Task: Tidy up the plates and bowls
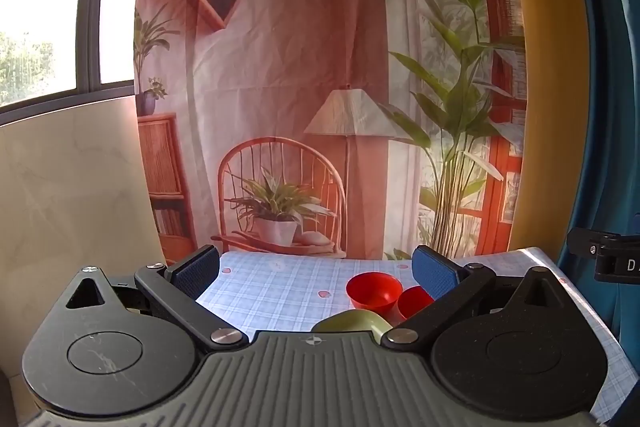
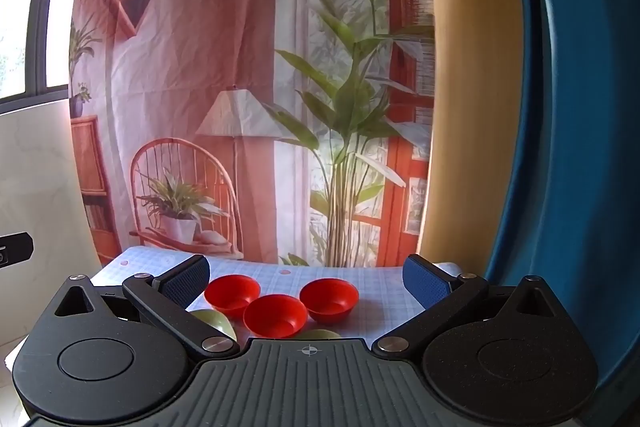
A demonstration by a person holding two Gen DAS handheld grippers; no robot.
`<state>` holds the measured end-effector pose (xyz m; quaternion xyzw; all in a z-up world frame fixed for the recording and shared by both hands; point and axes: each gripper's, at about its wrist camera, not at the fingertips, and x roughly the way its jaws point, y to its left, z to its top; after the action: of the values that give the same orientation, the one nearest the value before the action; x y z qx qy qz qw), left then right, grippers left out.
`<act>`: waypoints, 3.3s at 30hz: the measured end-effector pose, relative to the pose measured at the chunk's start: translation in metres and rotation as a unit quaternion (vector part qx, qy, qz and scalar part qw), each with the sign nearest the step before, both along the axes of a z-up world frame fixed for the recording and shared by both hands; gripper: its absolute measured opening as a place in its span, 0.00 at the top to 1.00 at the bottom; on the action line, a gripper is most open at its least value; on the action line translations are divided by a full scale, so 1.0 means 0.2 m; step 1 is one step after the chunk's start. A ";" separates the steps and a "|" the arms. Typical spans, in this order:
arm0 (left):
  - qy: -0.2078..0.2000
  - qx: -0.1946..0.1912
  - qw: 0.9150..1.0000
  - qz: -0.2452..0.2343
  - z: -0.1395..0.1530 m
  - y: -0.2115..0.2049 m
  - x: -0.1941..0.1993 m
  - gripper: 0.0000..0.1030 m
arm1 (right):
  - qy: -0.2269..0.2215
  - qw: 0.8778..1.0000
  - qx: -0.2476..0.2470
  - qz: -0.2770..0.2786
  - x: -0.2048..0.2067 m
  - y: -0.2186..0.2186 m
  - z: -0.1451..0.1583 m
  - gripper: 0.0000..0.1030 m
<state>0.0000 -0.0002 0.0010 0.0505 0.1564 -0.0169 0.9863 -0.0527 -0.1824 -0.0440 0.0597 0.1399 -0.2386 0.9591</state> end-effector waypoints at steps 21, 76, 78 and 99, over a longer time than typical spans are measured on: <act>0.003 0.001 1.000 -0.003 -0.01 0.00 0.00 0.00 | 0.002 1.000 -0.003 0.002 0.01 0.02 -0.02 0.00; -0.024 0.006 1.000 -0.013 -0.05 -0.02 0.02 0.00 | -0.005 1.000 0.022 0.003 0.05 -0.03 -0.08 0.00; -0.025 -0.003 1.000 -0.010 -0.07 -0.02 0.04 0.00 | -0.013 0.999 0.029 0.004 0.06 -0.05 -0.10 0.00; 0.084 -0.002 0.995 0.049 -0.70 0.04 0.58 0.08 | 0.020 0.996 0.091 -0.007 0.49 -0.20 -0.76 0.00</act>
<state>0.1161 0.0082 -0.1395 0.0389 0.2408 0.0273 0.9694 0.0450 -0.2233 -0.1958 0.1429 0.1796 -0.2323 0.9452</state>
